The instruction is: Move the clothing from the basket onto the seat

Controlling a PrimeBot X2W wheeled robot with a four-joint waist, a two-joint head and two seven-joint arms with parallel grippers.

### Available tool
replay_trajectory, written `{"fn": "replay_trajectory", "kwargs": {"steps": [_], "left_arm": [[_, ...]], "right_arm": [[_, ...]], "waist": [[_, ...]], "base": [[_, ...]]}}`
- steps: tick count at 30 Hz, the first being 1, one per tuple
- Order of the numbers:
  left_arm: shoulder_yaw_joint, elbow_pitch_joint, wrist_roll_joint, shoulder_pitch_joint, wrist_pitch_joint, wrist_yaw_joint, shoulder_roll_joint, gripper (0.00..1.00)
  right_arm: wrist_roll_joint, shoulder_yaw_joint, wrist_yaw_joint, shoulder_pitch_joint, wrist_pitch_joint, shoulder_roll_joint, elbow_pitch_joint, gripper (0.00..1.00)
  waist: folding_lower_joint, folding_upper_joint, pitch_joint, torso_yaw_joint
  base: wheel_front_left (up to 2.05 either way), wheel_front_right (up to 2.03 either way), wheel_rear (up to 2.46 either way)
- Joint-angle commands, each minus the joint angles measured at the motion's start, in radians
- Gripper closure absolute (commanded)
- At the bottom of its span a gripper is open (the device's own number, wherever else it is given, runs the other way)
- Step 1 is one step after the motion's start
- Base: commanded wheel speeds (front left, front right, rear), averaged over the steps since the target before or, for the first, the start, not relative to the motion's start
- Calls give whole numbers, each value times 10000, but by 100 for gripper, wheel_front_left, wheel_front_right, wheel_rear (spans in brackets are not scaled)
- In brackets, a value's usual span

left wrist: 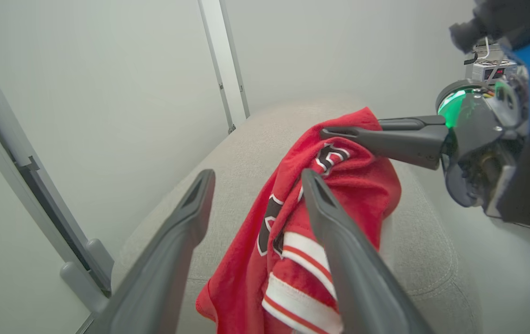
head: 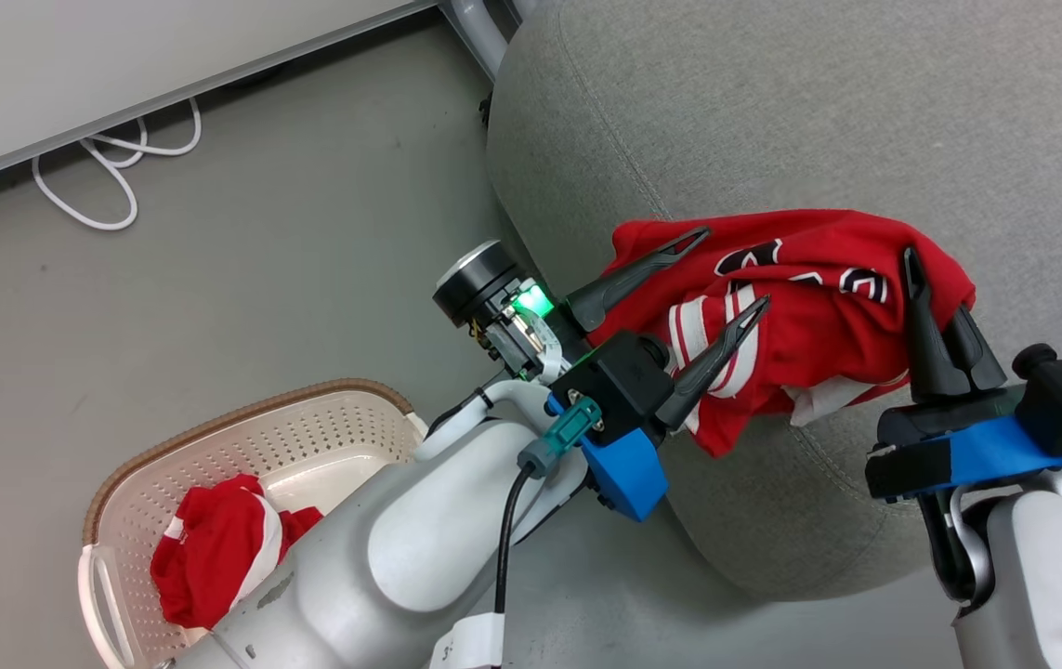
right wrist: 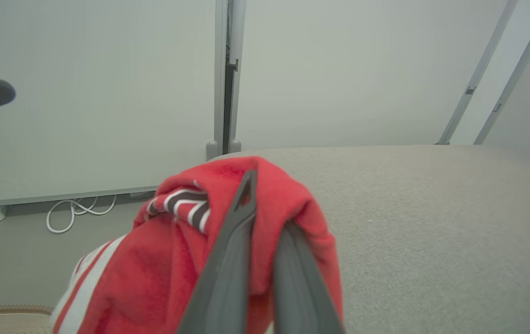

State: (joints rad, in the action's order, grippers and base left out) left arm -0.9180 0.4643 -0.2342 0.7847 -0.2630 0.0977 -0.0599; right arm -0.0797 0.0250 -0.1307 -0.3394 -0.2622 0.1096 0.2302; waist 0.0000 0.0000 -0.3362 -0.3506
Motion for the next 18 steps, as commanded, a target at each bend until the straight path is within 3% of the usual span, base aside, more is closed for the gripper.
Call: {"fn": "replay_trajectory", "kwargs": {"steps": [1,10,18], "left_arm": [[-21,5,-19,-67,-28,1,-21,0],[-124,-66,-129,-186,-27,-38,24,0],[81,-232,-53,66,-27,-184,-38,0]], "right_arm": [[106,49,-1,186,-42,-55,-100,100],[121,161,-1,368,-42,-167,-151,100],[153,114,-1,-505,-43,111,-426,100]], "waist": [[0,0,13,-54],[0,0,83,-138],[0,0,-221,-46]], "base": [[0,0,0],[0,0,0],[0,0,0]]}}
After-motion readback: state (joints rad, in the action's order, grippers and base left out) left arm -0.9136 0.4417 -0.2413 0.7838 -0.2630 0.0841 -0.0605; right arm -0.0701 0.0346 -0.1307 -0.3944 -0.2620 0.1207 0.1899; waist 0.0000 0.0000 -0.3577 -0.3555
